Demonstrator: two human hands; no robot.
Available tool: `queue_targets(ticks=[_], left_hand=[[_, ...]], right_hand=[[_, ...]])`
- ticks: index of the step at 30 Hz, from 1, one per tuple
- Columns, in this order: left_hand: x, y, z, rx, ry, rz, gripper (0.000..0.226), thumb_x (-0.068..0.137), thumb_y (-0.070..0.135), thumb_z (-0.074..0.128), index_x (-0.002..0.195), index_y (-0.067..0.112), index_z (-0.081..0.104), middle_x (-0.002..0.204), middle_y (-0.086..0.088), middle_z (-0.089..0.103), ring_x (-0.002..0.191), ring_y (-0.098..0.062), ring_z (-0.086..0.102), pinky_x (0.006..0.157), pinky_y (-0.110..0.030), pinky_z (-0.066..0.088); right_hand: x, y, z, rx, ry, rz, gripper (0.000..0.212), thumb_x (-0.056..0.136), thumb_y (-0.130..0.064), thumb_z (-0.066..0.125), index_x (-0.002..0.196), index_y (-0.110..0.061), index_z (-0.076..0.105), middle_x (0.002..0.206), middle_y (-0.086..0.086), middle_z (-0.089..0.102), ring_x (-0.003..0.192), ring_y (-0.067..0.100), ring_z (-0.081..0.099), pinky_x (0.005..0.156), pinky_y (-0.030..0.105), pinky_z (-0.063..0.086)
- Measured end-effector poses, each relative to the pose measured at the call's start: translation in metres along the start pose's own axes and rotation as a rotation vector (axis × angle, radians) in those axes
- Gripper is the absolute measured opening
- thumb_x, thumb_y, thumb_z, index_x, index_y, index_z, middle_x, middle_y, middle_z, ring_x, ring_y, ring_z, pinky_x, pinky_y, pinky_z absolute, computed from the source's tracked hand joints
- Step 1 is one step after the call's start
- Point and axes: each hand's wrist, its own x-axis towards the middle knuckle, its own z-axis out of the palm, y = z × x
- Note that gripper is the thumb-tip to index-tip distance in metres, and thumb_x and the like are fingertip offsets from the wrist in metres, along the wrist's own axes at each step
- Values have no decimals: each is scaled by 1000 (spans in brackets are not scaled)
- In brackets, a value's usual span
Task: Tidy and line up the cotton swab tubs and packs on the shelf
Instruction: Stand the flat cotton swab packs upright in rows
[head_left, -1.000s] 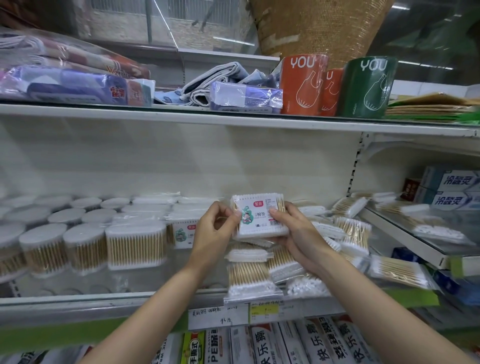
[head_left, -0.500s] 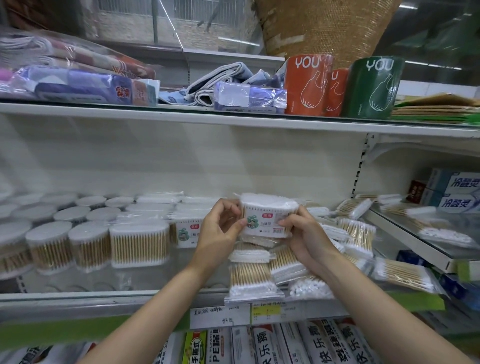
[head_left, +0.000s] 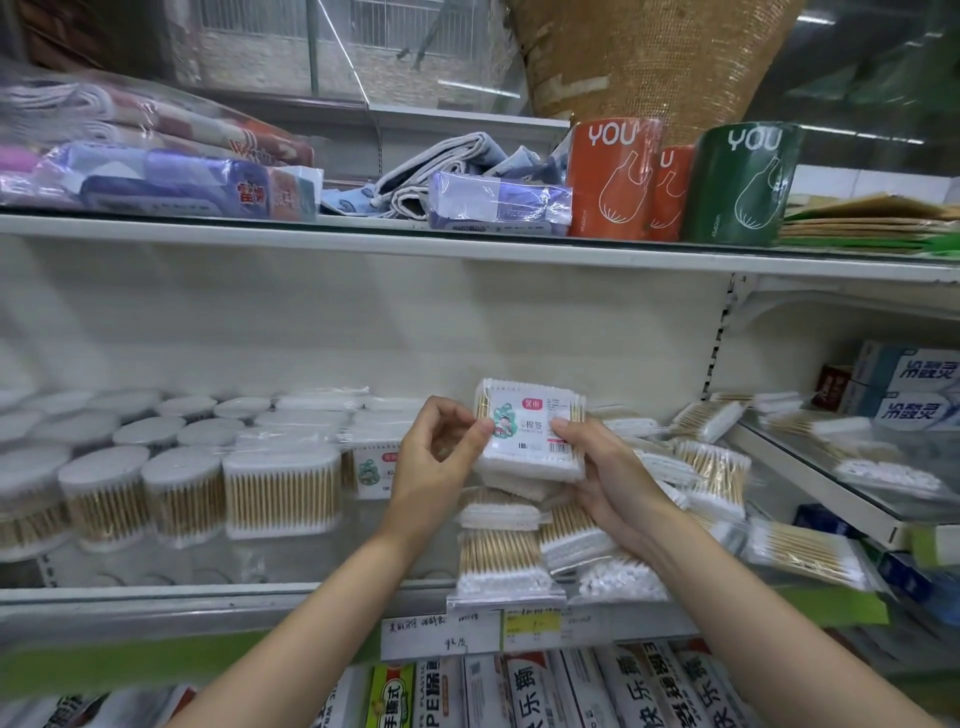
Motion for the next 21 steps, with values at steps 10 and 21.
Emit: queue_targets(ticks=[10, 21], left_hand=[[11, 21, 8, 232, -91, -133, 59, 77, 61, 59, 121, 22, 57, 113, 8, 64, 103, -6, 61, 93, -31, 51], [12, 32, -8, -521, -227, -509, 50, 98, 45, 30, 116, 9, 58, 103, -15, 71, 96, -28, 68, 73, -36, 60]], right_hand=[[-2, -15, 6, -272, -21, -181, 44, 80, -54, 62, 105, -18, 61, 106, 1, 69, 94, 16, 64, 73, 31, 49], [6, -9, 9, -303, 97, -62, 24, 87, -32, 62, 108, -22, 55, 109, 5, 62, 94, 23, 63, 77, 37, 54]])
